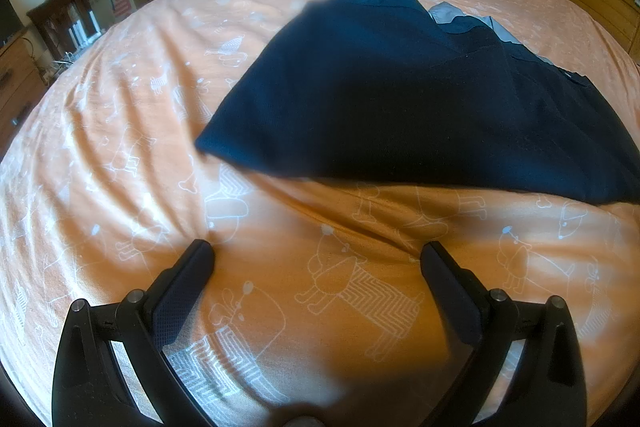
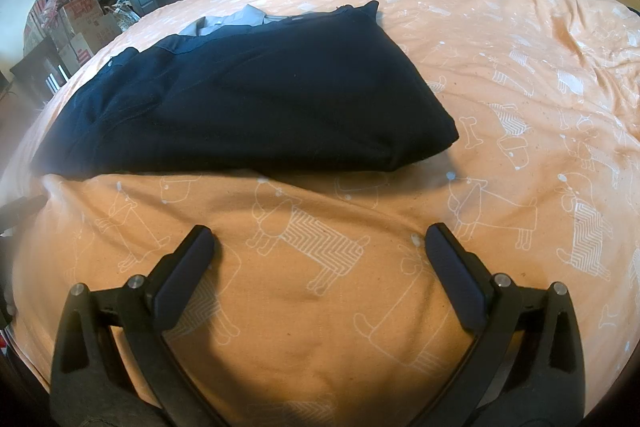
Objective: Fold small clothes
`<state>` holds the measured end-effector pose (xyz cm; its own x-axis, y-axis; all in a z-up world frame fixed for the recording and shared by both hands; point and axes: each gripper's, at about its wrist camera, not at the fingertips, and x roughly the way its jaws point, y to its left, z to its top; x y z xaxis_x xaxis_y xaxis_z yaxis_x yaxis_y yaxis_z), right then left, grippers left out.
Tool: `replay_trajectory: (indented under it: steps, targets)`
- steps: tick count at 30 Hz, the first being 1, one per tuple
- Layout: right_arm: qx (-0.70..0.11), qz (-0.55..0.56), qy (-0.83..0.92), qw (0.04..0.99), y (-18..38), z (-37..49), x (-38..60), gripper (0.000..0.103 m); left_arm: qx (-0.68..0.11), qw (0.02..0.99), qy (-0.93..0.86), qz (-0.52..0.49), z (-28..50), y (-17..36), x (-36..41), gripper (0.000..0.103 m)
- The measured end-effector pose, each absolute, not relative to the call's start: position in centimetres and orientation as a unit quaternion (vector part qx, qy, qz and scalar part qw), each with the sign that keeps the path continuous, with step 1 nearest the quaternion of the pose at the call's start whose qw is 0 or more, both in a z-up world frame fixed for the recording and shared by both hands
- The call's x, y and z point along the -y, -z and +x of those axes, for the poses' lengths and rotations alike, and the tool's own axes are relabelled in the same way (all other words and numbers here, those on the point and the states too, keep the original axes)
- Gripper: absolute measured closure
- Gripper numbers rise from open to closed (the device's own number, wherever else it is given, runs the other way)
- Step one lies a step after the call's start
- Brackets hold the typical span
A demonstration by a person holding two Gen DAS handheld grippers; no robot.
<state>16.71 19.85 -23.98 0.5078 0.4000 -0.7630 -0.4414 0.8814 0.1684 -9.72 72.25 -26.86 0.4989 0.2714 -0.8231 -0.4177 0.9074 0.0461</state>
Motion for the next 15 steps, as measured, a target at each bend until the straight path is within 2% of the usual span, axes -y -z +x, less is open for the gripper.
replay_trajectory:
  steps: [15]
  targets:
    - [-0.432,-0.023,-0.241,0.868,24.03,16.64,-20.00,0.000,-0.459,0.862,-0.200,-0.080,-9.73,26.82,-72.26,0.000]
